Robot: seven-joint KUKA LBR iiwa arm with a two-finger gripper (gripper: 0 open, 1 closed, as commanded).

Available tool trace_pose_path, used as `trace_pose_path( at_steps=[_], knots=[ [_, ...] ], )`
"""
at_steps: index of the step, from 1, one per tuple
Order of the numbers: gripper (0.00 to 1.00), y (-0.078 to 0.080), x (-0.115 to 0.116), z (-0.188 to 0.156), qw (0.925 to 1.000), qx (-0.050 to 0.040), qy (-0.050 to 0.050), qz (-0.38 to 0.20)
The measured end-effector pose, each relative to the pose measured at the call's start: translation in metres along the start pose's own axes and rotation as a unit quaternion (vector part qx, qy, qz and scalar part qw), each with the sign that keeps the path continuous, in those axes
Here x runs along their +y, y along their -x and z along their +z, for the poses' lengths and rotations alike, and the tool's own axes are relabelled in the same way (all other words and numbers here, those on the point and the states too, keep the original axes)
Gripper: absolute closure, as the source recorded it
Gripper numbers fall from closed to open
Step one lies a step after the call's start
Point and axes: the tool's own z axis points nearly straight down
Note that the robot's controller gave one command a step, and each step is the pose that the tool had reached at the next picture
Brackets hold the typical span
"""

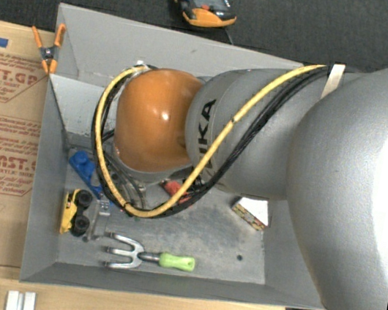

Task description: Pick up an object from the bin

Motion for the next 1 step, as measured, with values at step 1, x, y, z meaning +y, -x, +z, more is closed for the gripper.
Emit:
trace_pose_path(
  at_steps=[1],
  knots=[
    [0.00, 0.0023, -0.0011, -0.0039, 1.0000, -0.0035, 0.001, 0.001]
  ],
)
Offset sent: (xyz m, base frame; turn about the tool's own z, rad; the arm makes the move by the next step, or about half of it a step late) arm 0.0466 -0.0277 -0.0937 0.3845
